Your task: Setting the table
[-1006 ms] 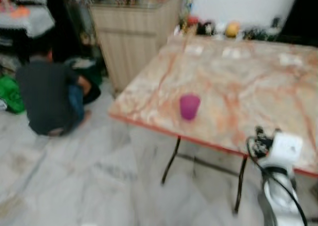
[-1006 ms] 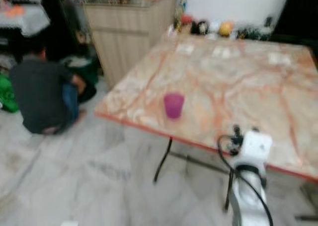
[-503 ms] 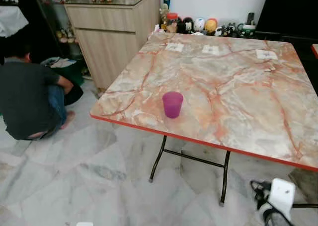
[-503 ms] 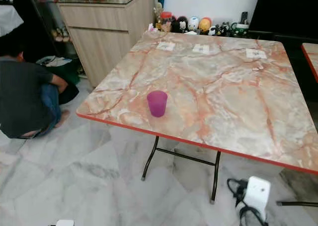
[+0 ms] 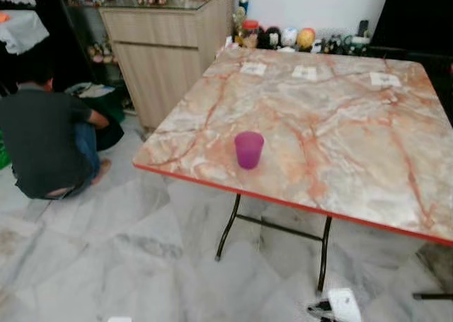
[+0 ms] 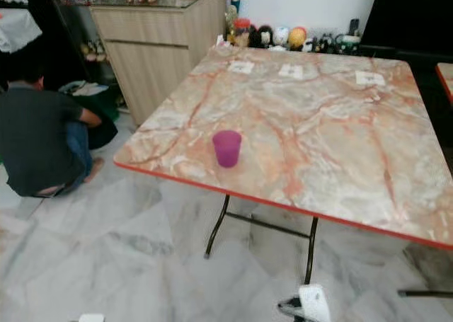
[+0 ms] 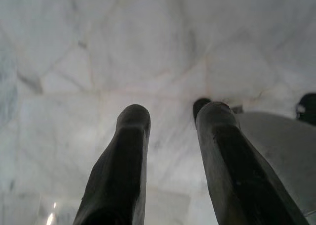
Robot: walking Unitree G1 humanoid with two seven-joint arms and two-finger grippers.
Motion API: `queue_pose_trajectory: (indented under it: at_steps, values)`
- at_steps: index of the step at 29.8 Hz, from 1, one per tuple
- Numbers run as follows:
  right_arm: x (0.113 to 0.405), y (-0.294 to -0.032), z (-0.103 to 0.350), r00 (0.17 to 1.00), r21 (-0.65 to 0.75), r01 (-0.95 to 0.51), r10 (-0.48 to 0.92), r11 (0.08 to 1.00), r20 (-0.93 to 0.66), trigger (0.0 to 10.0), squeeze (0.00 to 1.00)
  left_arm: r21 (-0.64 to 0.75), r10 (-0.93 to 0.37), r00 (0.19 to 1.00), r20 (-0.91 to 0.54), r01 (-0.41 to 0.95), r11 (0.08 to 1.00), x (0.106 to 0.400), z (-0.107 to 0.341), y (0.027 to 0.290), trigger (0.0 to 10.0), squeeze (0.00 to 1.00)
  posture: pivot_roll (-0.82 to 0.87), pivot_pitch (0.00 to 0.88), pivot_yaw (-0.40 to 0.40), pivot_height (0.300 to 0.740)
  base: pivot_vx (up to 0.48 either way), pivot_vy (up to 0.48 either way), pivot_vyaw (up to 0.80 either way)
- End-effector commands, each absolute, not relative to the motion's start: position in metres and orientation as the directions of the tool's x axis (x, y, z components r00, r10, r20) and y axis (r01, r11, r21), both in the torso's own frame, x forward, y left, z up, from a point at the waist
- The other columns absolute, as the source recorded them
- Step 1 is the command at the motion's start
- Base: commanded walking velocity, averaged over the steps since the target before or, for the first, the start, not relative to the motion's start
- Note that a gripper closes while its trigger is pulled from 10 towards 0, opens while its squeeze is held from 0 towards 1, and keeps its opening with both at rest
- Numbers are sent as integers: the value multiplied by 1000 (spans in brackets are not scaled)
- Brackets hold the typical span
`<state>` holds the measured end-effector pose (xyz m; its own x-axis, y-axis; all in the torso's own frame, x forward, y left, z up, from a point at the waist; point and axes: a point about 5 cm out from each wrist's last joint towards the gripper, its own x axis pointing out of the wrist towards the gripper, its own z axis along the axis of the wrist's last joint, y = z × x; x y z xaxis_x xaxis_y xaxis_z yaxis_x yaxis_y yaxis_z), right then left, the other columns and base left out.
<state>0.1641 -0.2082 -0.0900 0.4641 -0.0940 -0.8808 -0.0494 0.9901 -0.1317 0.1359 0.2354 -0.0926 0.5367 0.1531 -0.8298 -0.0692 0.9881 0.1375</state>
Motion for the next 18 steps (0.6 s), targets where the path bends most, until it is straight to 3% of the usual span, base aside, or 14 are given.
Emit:
queue_pose_trajectory:
  at_steps: [1, 8, 13, 18]
  values:
    - [175, -205, -86, 499, -124, -49, -84, 991, -862, 10000, 0, 146, 170, 544, -822, -88, 985, 137, -92, 237, 10000, 0, -76, 0, 27, 740, 0, 0, -731]
    - [172, -225, -84, 492, -112, 6, -100, 994, -865, 10000, 0, 143, 163, 544, -823, -79, 987, 136, -92, 237, 10000, 0, -86, 0, 35, 740, 0, 0, -732]
    - [171, -223, -84, 494, -103, 12, -95, 995, -864, 10000, 0, 148, 163, 543, -824, -71, 986, 136, -92, 237, 10000, 0, -88, 0, 39, 740, 0, 480, -738]
    - [172, -213, -86, 503, -88, 39, -96, 995, -859, 10000, 0, 155, 164, 545, -823, -62, 986, 136, -92, 238, 10000, 0, -84, 0, 46, 740, 0, 49, -736]
